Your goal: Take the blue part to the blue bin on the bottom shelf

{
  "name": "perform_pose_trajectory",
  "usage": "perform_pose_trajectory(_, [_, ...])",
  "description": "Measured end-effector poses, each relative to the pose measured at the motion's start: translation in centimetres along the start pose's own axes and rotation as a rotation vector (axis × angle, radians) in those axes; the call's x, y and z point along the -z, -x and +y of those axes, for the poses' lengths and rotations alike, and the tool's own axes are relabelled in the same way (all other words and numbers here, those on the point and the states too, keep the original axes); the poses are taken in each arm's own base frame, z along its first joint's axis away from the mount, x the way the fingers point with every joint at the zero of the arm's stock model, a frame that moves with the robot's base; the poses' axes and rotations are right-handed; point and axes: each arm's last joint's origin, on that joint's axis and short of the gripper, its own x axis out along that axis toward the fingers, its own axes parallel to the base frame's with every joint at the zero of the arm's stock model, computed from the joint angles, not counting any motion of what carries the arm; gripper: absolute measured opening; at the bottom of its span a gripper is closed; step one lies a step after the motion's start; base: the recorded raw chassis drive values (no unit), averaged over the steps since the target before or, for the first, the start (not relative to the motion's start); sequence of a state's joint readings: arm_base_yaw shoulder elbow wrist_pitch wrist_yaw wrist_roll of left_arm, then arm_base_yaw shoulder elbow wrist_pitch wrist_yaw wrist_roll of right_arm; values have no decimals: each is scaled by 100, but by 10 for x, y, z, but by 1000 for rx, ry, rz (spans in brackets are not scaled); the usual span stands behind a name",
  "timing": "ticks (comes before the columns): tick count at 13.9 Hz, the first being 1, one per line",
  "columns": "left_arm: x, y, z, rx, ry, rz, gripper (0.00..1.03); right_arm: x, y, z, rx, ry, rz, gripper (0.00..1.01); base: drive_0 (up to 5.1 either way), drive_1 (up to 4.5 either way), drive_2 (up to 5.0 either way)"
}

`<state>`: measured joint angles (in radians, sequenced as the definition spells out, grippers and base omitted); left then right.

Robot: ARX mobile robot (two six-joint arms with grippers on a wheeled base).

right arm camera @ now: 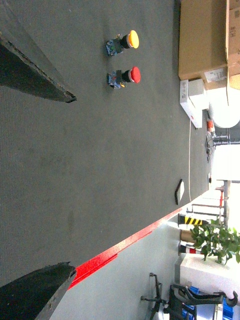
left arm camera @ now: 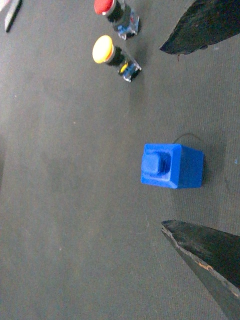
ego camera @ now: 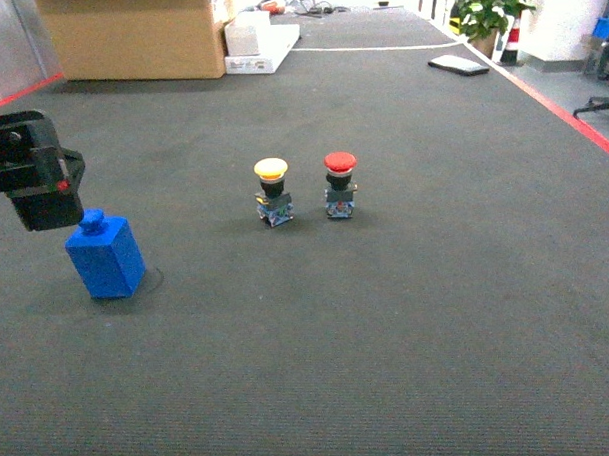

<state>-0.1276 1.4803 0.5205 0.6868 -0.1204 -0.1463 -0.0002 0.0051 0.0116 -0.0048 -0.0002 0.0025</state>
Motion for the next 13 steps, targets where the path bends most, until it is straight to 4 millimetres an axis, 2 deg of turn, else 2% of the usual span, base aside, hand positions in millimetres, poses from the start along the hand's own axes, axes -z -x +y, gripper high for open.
perform_pose_trajectory(1, [7, -19, 1, -1, 0, 31, 98, 0, 0, 0, 0, 0, 0, 98, 0, 0, 0])
perform_pose_trajectory(3, [24, -44, 1, 3, -7, 93, 98, 0, 0, 0, 0, 0, 0, 98, 0, 0, 0])
perform_pose_trajectory(5, [32, -68, 1, 5, -12, 122, 98, 0, 0, 0, 0, 0, 0, 98, 0, 0, 0])
perform_pose_trajectory(9, [54, -122, 18, -41, -7, 183, 98, 0, 0, 0, 0, 0, 0, 98, 0, 0, 0])
perform_pose_trajectory(12, [66, -147, 18, -27, -13, 212, 98, 0, 0, 0, 0, 0, 0, 98, 0, 0, 0])
perform_pose_trajectory(13, [64, -151, 12, -6, -26, 187, 94, 0, 0, 0, 0, 0, 0, 98, 0, 0, 0])
